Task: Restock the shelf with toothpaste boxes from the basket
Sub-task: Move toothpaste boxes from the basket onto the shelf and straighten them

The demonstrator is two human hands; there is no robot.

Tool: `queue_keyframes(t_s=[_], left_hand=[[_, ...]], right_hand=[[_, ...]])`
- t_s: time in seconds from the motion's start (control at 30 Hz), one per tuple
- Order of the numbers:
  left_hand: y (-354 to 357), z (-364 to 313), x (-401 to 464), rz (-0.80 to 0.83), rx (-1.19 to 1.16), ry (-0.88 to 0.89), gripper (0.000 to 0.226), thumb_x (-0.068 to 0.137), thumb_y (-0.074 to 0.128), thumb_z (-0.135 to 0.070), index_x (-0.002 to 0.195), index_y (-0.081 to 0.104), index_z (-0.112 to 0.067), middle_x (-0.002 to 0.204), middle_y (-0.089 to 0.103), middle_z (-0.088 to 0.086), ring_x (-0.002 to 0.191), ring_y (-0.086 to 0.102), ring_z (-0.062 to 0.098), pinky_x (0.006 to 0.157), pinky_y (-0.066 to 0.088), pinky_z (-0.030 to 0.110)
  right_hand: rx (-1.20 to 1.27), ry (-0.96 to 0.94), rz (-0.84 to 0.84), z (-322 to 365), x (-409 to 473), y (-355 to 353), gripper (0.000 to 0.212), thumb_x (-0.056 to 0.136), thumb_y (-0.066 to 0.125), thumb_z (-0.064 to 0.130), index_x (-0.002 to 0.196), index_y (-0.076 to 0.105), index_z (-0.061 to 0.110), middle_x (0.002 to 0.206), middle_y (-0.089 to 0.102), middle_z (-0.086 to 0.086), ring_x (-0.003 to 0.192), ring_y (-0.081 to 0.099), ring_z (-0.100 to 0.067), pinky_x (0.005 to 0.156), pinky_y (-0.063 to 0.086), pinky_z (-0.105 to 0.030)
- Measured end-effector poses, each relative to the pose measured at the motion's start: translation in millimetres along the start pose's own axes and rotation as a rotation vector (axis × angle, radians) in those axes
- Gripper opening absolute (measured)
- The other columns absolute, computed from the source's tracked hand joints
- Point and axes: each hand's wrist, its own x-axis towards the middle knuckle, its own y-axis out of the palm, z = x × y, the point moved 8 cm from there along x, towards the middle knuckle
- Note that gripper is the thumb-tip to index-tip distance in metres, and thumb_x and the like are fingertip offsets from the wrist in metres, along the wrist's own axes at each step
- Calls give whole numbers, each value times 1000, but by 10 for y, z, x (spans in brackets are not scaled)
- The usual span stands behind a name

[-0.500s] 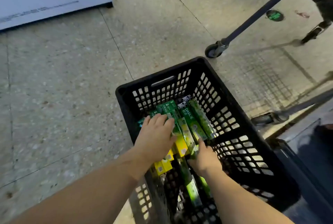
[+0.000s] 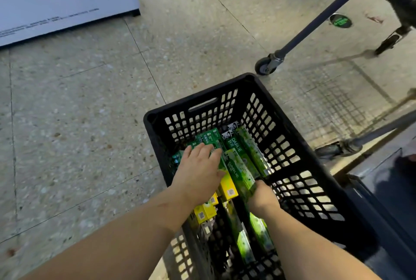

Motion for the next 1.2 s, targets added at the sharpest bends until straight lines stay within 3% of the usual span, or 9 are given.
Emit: queue_keyframes(t_s=[0.17, 0.27, 0.33, 0.47, 0.6, 0.8, 1.0, 1.2], left_hand=[[-475, -222, -170, 18, -39, -23, 60, 96, 44, -39, 147, 18, -24, 155, 22, 3, 144, 12, 23, 117, 7, 45], [-962, -344, -300, 1, -48, -57, 62, 93, 48, -37, 147, 20, -23, 154, 25, 2, 143, 17, 22, 117, 13, 43], [-1376, -450, -401, -24, -45, -56, 64, 92, 51, -37, 147, 23, -21, 152, 28, 2, 141, 22, 22, 115, 19, 41], [-2218, -741, -637, -28, -53, -21, 69, 90, 54, -40, 147, 22, -17, 152, 30, 2, 139, 28, 22, 113, 25, 40], [-3023, -1011, -938, -15, -44, -14, 67, 92, 52, -40, 147, 22, -17, 146, 38, 6, 128, 42, 27, 102, 37, 38], [-3998, -1403, -1431, -22, -95, 1, 62, 92, 52, -36, 144, 25, -15, 143, 39, 12, 129, 38, 32, 106, 33, 40], [-4788, -1823, -1806, -96, -148, 115, 69, 92, 52, -38, 148, 18, -15, 150, 32, 12, 135, 33, 30, 109, 29, 40], [-5365, -2681, -2232, -115, -208, 330, 71, 89, 57, -40, 147, 22, -19, 148, 36, 8, 134, 36, 25, 109, 32, 37]], right_hand=[[7, -180, 20, 168, -579, -862, 41, 86, 62, 31, 123, 55, 15, 120, 64, -7, 108, 60, -25, 84, 45, -23], [-89, -258, 61, 324, -1077, -1464, 47, 88, 60, 22, 132, 50, 10, 126, 60, -11, 115, 56, -26, 88, 41, -24], [-150, -291, 58, 396, -1412, -1879, 52, 89, 60, 25, 137, 44, 12, 132, 56, -10, 119, 53, -25, 92, 41, -27], [-206, -321, 88, 515, -2192, -2643, 51, 91, 58, 27, 138, 42, 21, 129, 58, -9, 105, 57, -21, 78, 39, -21], [-244, -351, 51, 618, -3001, -3406, 54, 90, 59, 30, 141, 42, 23, 132, 56, -4, 113, 55, -19, 89, 41, -22], [-170, -378, -16, 646, -4083, -4236, 50, 88, 59, 24, 136, 46, 28, 127, 58, -2, 104, 62, -23, 88, 50, -29], [-97, -388, -219, 472, -5047, -4746, 53, 89, 60, 24, 140, 44, 25, 139, 51, 2, 124, 50, -19, 97, 38, -24], [69, -295, -442, -169, -6201, -5069, 47, 91, 62, 23, 136, 49, 22, 131, 57, 2, 120, 52, -16, 87, 35, -17]])
